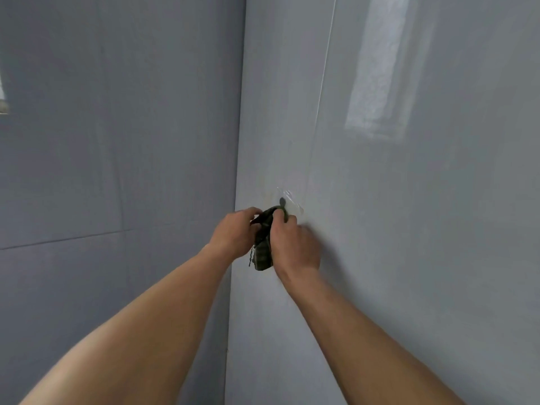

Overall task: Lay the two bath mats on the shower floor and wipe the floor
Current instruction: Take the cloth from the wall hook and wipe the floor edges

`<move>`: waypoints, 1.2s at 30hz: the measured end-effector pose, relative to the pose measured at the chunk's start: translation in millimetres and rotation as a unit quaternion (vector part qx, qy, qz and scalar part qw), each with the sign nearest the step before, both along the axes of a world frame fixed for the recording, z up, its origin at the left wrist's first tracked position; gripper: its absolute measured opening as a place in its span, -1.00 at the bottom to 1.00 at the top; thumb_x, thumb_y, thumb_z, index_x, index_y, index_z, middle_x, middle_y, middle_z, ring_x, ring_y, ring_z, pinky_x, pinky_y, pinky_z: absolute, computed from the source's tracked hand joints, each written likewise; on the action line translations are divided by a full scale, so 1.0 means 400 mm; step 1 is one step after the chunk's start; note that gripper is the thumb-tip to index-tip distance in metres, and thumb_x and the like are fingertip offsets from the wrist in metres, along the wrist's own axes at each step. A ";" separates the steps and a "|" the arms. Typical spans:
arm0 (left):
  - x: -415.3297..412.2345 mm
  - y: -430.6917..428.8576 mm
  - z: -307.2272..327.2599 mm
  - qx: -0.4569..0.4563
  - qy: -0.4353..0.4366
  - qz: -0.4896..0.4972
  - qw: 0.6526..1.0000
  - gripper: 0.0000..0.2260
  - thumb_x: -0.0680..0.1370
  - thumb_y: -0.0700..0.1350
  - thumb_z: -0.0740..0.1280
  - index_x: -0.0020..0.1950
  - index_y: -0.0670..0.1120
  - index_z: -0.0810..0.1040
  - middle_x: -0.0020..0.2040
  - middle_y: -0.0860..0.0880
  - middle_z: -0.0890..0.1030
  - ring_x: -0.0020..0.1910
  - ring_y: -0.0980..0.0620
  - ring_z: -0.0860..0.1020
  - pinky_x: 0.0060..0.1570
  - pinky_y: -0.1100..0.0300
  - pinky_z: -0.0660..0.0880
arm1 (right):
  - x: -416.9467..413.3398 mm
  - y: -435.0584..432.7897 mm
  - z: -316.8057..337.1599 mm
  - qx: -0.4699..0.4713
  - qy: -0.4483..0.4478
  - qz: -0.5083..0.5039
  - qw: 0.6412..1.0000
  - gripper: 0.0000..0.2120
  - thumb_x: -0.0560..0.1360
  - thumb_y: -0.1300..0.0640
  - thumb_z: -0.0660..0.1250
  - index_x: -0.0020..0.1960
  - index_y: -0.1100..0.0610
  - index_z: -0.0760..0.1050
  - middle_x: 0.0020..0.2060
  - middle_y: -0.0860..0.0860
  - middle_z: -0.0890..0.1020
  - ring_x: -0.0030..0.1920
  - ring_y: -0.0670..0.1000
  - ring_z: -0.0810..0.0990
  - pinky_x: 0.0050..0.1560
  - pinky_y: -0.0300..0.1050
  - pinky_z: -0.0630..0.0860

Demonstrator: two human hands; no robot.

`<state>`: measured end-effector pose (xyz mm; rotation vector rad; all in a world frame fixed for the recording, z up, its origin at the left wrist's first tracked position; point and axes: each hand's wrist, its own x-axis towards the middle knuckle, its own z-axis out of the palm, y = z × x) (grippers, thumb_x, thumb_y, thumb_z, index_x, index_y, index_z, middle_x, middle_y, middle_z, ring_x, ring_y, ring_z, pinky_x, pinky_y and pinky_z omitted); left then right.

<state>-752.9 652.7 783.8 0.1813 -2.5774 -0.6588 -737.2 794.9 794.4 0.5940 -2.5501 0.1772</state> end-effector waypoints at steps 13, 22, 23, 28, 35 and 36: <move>0.157 -0.075 0.097 0.003 0.053 0.079 0.995 -0.85 0.66 -0.12 0.11 0.09 -0.05 0.48 -0.12 -0.11 0.61 -0.20 -0.09 0.56 -0.23 0.01 0.55 | 0.075 0.032 0.080 -0.021 0.035 0.072 0.997 -0.72 0.57 0.30 0.26 0.25 0.16 0.35 0.17 0.16 0.47 -0.22 0.12 0.49 -0.28 -0.04 0.43; 0.597 -0.191 0.131 -0.041 0.021 0.130 0.990 -0.87 0.67 0.00 0.16 0.03 0.08 0.49 -0.04 -0.02 0.62 -0.09 -0.04 0.59 -0.03 -0.08 0.58 | 0.331 -0.055 0.081 -0.098 -0.039 0.170 0.980 -0.89 0.64 0.24 0.15 -0.03 0.17 0.43 -0.20 0.07 0.54 -0.27 0.05 0.52 -0.29 -0.11 0.43; 0.660 -0.202 0.126 -0.040 0.019 0.142 0.989 -0.87 0.67 0.00 0.16 0.03 0.09 0.50 -0.03 -0.02 0.62 -0.07 -0.05 0.59 -0.01 -0.09 0.58 | 0.370 -0.072 0.075 -0.106 -0.059 0.180 0.976 -0.85 0.64 0.23 0.16 -0.07 0.19 0.46 -0.20 0.09 0.55 -0.27 0.05 0.52 -0.29 -0.10 0.43; 0.968 -0.262 0.072 -0.021 0.008 0.212 0.977 -0.86 0.66 0.00 0.18 0.07 0.06 0.53 0.03 -0.03 0.61 -0.03 -0.09 0.57 0.01 -0.06 0.56 | 0.565 -0.173 0.020 -0.097 -0.099 0.233 0.963 -0.80 0.62 0.21 0.19 -0.16 0.20 0.48 -0.17 0.10 0.51 -0.23 0.08 0.48 -0.23 -0.09 0.36; 1.320 -0.360 -0.059 -0.016 -0.019 0.301 0.953 -0.86 0.64 0.02 0.24 0.03 0.03 0.57 0.01 -0.01 0.61 0.03 -0.11 0.55 0.00 0.02 0.49 | 0.829 -0.317 -0.110 -0.086 -0.105 0.299 0.944 -0.89 0.60 0.30 0.19 -0.03 0.20 0.48 -0.10 0.14 0.61 -0.10 0.16 0.57 -0.16 0.02 0.50; 1.362 -0.376 -0.079 -0.008 -0.026 0.311 0.950 -0.86 0.64 0.04 0.24 0.00 0.04 0.57 -0.01 0.00 0.60 0.02 -0.11 0.55 0.00 0.01 0.50 | 0.857 -0.334 -0.129 -0.080 -0.109 0.306 0.942 -0.89 0.60 0.30 0.18 -0.03 0.19 0.47 -0.09 0.14 0.61 -0.08 0.17 0.57 -0.16 0.02 0.49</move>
